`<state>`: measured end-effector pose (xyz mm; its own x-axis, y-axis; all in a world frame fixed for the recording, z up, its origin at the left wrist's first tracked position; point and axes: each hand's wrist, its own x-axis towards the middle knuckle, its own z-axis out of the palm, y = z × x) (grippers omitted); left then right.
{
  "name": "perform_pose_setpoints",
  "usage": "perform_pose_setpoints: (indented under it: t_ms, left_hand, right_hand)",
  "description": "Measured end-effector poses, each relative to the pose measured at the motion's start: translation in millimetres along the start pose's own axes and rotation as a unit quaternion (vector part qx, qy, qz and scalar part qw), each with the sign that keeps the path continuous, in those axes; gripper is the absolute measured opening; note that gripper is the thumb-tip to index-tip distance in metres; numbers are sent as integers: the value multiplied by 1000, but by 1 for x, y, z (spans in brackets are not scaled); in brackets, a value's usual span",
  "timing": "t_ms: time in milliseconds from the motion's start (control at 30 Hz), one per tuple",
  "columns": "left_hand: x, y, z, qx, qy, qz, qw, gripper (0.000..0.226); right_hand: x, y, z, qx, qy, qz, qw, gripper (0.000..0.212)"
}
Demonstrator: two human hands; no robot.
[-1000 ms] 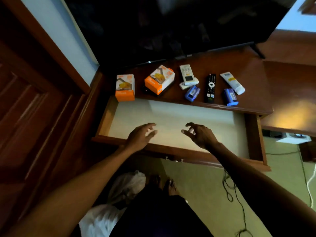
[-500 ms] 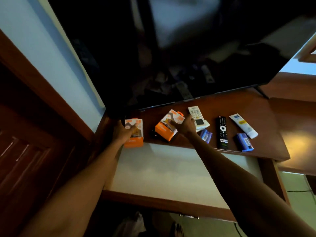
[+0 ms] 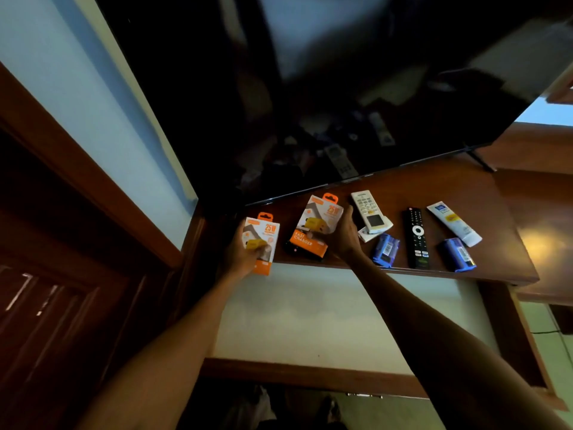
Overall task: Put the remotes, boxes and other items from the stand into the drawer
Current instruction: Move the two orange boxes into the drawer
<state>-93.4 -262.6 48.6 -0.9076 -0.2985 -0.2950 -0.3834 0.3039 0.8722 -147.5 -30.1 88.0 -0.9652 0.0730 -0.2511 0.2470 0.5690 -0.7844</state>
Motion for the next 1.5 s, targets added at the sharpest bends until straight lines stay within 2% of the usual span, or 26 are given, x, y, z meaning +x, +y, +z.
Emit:
perform_pose_setpoints:
  t_ms: [167,433,600,800,1000,1133,1333,1500]
  left_hand:
    - [-11,6,-9,29,-41,49,997,99]
    - [-61,-14,-38,55,-60,70,994,93]
    - [-108,-56,-49,44,-72,35,996,88]
    - [-127,-95,-37,110,-101,-4,989,85]
    - [-106,-118,-14,152,-132,-28,979,86]
    - [-88,-136,-7,190,-146,-24,971,86]
    - [-79,-138,-8,222,-125,-22,967,86]
    - [-89,-135,-6,286,-101,-16,953,80]
  right_hand:
    - [-15,-4,-3,59,9,-42,997,98]
    - [-62,14,-8,62,-57,-103,991,96]
    - [-104,48,5,29,-127,-124,984,90]
    - [-139,96,30,2,-184,-89,979,94]
    - [-140,134,64,4,-161,-22,987,88]
    - [-128,145,92,4,-157,10,988,94]
    - [-123,147,125,-24,-160,30,986,99]
    - [-127,138,138,-64,-168,29,983,95]
